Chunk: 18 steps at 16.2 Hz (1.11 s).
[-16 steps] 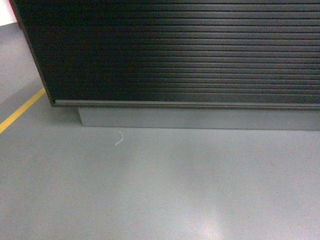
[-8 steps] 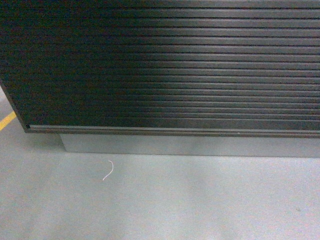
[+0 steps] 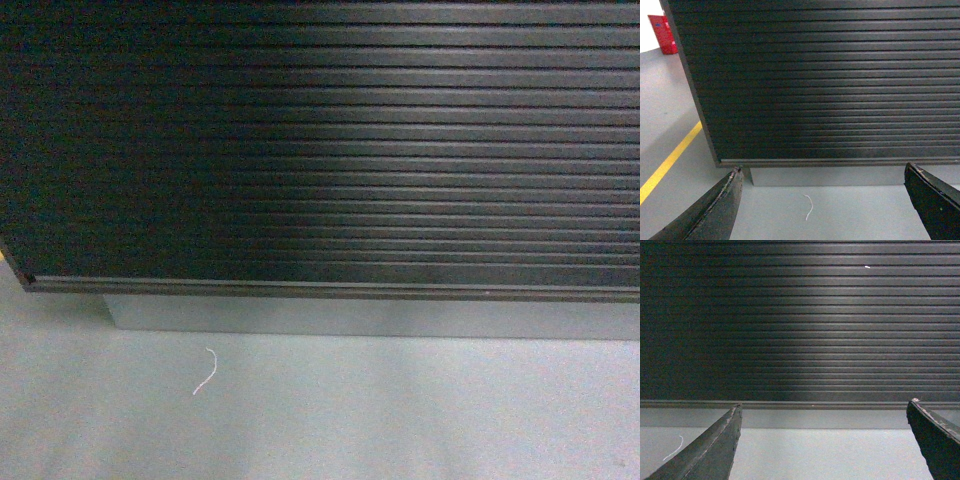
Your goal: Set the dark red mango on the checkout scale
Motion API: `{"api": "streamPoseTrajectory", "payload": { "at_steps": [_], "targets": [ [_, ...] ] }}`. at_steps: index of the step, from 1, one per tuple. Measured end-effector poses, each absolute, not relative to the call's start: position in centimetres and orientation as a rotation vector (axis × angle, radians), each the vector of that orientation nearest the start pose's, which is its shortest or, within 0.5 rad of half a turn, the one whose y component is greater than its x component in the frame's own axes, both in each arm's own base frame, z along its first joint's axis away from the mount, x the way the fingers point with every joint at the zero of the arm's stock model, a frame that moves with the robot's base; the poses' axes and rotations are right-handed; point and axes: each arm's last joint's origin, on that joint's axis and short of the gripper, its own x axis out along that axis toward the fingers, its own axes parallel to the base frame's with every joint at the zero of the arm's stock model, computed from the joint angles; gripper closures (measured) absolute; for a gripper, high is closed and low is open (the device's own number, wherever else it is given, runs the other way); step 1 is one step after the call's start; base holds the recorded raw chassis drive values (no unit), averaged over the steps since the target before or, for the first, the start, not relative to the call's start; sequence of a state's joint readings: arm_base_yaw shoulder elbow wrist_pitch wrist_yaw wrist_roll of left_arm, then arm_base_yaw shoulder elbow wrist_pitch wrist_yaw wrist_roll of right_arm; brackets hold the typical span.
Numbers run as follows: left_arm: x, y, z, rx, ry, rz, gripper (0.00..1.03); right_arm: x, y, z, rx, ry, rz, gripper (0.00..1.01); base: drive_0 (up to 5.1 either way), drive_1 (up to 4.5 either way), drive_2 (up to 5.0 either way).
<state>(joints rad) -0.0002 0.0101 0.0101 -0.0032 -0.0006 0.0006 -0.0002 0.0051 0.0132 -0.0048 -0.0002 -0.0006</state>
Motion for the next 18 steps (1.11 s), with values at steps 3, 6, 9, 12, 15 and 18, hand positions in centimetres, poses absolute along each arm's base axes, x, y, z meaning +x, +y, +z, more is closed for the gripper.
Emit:
{"api": "streamPoseTrajectory", "payload": {
  "at_steps": [3,6,9,12,15,18],
  "targets": [
    [9.77,0.0,16.58,0.001,0.004,0.0,0.05,9.72,0.0,16.72,-0.001,-0.004,0.0,0.03,0.0,2.26,-2.2],
    [9.77,0.0,16.59,0.001,0.003,0.0,0.05,9.72,0.0,16.72,-0.001,-0.004,0.0,0.03,-0.1,2.2,-2.3],
    [9.77,0.0,16.57,0.001,0.004,0.0,0.05,9.72,0.0,16.72,-0.001,-0.004,0.0,0.03,0.0,2.22,-2.3],
    [9.77,0.0,16.58,0.001,0.004,0.001,0.05,9.72,0.0,16.72,-0.001,-0.004,0.0,0.03,0.0,2.24,-2.3],
    [9.77,0.0,16.59,0.001,0.003,0.0,0.05,9.72,0.0,16.72,-0.001,-0.004,0.0,0.03,-0.1,2.18,-2.3],
    [9.77,0.0,16.58,0.001,0.004,0.001,0.05,9.72,0.0,16.72,-0.001,-0.004,0.0,0.03,0.0,2.24,-2.3]
  ]
}}
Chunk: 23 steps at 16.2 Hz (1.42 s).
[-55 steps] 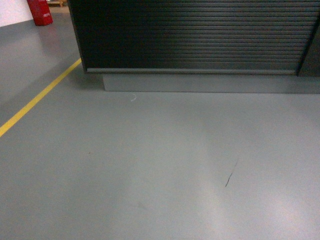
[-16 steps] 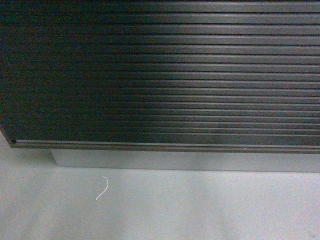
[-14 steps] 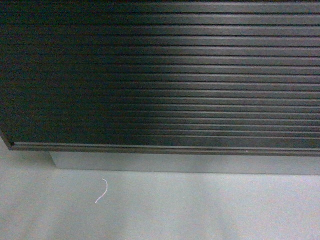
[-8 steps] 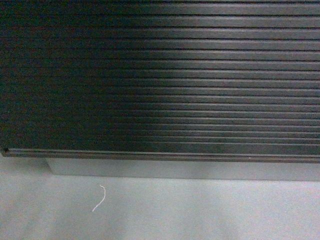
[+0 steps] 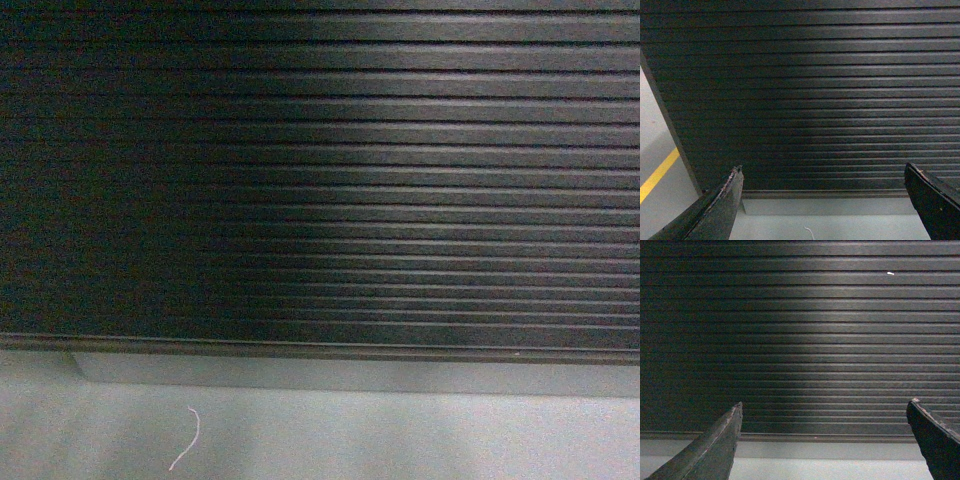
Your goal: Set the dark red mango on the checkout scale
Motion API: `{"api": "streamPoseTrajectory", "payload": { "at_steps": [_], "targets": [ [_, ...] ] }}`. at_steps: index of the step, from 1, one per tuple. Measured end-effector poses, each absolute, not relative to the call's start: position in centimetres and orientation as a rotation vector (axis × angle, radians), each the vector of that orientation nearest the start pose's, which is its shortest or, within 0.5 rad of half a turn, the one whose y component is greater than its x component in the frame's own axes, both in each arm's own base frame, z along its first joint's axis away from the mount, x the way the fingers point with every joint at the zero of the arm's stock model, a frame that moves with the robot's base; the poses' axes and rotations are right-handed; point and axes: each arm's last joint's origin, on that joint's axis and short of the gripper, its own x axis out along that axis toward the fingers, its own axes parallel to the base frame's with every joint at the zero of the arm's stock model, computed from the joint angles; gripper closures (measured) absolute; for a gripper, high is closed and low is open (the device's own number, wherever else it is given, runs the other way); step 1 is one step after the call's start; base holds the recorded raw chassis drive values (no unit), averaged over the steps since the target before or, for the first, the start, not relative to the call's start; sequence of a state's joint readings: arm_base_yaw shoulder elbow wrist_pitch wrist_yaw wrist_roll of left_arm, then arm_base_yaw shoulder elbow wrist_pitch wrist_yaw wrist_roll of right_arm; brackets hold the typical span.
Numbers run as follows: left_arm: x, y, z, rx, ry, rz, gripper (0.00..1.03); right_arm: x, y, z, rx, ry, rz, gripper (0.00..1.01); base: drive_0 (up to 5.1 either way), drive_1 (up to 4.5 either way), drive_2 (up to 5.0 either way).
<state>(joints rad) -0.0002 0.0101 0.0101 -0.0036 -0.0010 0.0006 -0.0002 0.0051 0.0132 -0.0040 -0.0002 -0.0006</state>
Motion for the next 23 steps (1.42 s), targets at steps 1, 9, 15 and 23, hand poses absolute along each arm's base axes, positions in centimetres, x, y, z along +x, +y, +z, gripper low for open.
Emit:
{"api": "streamPoseTrajectory", "payload": {
  "at_steps": [1,9,15,23],
  "targets": [
    [9.77,0.0,16.59,0.001,0.003,0.0,0.05,9.72,0.0,16.72,-0.001,-0.004,0.0,0.03,-0.1,2.17,-2.3],
    [9.77,0.0,16.59,0.001,0.002,0.0,0.05,9.72,0.0,16.74,-0.001,-0.006,0.0,0.03,0.1,2.01,-1.9],
    [9.77,0.0,16.59,0.001,0.003,0.0,0.05,9.72,0.0,16.72,-0.001,-0.004,0.0,0.03,0.0,0.0,0.0],
    [9.77,0.0,16.59,0.001,0.003,0.001,0.05,9.72,0.0,16.72,-0.001,-0.004,0.0,0.03,0.0,0.0,0.0]
  ]
}}
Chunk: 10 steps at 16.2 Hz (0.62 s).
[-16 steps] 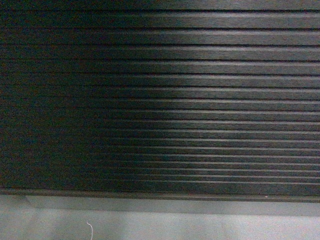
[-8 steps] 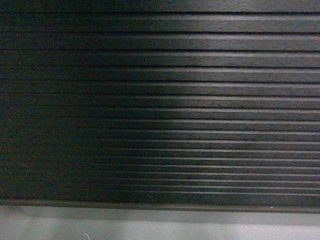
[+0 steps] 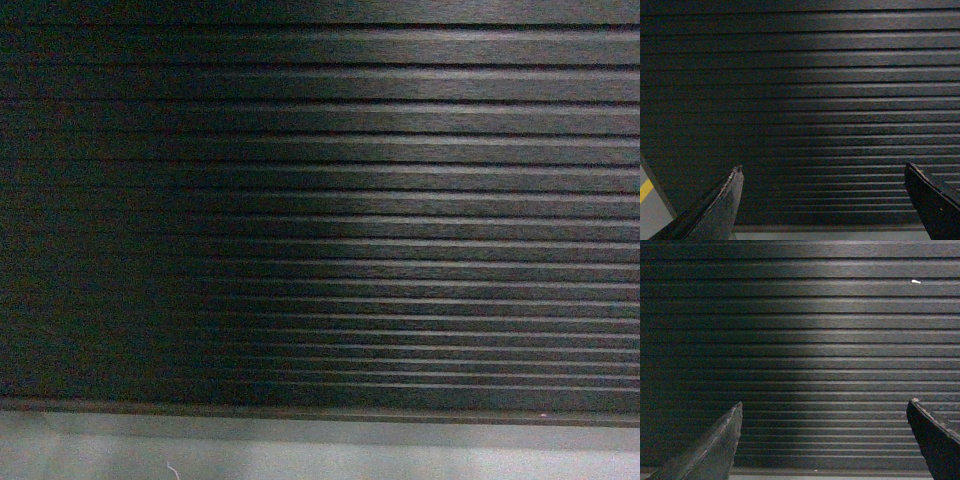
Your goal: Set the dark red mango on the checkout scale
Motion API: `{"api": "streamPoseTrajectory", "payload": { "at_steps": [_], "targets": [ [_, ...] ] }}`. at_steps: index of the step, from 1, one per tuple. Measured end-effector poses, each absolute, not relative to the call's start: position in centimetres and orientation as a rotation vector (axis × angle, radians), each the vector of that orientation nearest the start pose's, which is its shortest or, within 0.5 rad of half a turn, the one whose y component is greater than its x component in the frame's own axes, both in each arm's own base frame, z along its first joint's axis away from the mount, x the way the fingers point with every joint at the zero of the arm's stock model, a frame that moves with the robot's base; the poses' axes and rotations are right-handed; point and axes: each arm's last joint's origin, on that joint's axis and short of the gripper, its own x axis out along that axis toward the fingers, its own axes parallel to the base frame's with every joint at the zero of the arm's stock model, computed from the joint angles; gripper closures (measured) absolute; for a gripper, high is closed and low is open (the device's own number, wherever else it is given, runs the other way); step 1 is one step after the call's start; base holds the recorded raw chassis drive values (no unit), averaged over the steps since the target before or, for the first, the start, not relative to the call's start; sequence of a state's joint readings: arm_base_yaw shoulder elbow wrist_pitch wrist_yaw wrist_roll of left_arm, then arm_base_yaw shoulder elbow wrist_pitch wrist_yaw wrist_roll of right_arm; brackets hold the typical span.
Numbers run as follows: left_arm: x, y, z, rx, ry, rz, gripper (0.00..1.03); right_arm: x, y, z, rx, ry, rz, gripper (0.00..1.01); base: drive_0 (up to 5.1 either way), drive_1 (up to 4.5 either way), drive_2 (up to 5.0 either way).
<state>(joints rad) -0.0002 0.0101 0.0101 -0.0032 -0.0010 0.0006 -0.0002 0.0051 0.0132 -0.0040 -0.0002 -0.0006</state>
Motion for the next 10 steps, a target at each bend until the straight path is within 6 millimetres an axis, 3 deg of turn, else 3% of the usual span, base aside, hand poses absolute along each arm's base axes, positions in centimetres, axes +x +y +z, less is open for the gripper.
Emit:
{"api": "streamPoseTrajectory", "payload": {
  "at_steps": [10],
  "targets": [
    [9.77,0.0,16.55,0.0,0.007,0.002,0.05,9.72,0.0,16.71,-0.001,-0.002,-0.001,0.03,0.0,0.0,0.0]
  ]
}}
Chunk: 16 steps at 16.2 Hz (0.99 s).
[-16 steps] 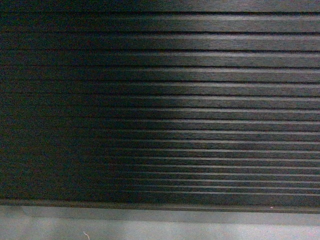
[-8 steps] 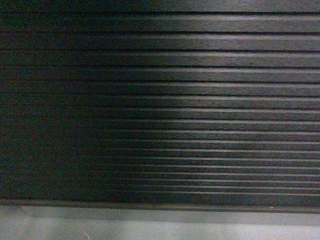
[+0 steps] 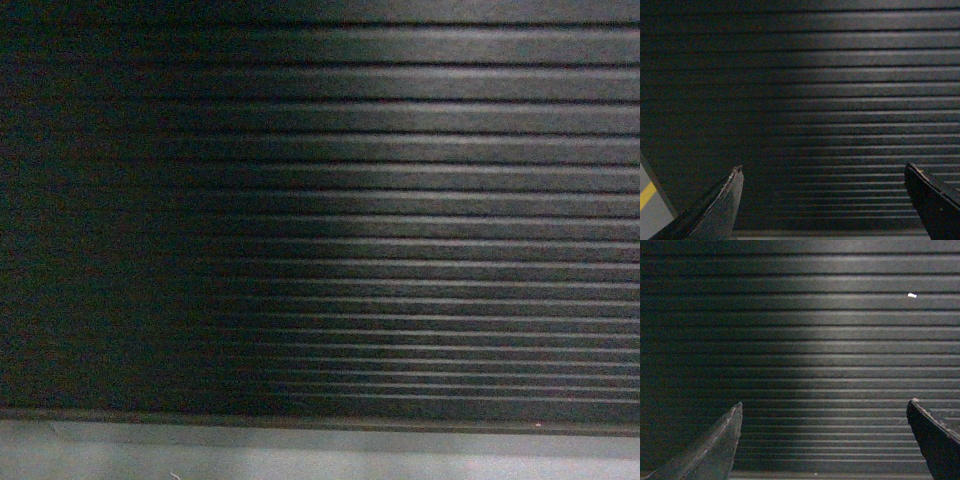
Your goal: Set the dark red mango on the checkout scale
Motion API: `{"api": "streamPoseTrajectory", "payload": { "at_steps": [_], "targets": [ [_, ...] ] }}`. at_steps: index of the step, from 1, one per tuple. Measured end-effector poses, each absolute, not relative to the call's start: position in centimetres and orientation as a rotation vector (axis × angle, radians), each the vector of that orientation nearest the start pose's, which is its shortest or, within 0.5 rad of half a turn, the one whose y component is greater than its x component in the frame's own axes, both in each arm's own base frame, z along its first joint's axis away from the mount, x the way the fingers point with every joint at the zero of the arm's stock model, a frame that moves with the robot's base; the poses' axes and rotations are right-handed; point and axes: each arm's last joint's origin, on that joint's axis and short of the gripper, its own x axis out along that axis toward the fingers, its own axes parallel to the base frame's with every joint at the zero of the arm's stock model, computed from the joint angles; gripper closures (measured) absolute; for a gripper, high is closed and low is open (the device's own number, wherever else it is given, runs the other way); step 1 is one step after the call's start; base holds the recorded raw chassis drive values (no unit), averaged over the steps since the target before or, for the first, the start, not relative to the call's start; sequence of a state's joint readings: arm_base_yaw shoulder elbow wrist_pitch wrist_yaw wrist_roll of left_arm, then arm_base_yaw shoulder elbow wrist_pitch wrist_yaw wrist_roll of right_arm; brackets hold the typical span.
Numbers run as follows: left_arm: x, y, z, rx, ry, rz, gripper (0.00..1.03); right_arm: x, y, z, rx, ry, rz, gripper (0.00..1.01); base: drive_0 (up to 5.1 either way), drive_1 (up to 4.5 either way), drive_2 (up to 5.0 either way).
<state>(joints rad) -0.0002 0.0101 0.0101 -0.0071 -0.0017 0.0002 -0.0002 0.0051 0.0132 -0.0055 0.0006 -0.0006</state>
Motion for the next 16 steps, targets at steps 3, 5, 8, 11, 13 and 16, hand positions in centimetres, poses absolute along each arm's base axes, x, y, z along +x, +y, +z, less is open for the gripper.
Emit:
{"api": "streamPoseTrajectory", "payload": {
  "at_steps": [3,5,8,11,13,16],
  "targets": [
    [9.77,0.0,16.57,0.0,0.005,-0.001,0.05,9.72,-0.01,16.72,0.0,-0.004,-0.002,0.03,0.0,0.0,0.0],
    [9.77,0.0,16.57,0.001,0.004,-0.001,0.05,9.72,0.0,16.73,-0.002,-0.005,0.0,0.03,0.0,0.0,0.0],
    [9.77,0.0,16.58,0.001,0.004,0.0,0.05,9.72,0.0,16.72,0.0,-0.004,-0.001,0.03,0.0,0.0,0.0],
    [9.77,0.0,16.58,0.001,0.004,0.002,0.05,9.72,0.0,16.72,-0.001,-0.004,0.0,0.03,0.0,0.0,0.0],
    [9.77,0.0,16.58,0.0,0.004,0.002,0.05,9.72,0.0,16.73,-0.001,-0.005,0.0,0.03,0.0,0.0,0.0],
    [9.77,0.0,16.59,0.001,0.003,0.0,0.05,9.72,0.0,16.72,-0.001,-0.004,0.0,0.03,0.0,0.0,0.0]
  ]
}}
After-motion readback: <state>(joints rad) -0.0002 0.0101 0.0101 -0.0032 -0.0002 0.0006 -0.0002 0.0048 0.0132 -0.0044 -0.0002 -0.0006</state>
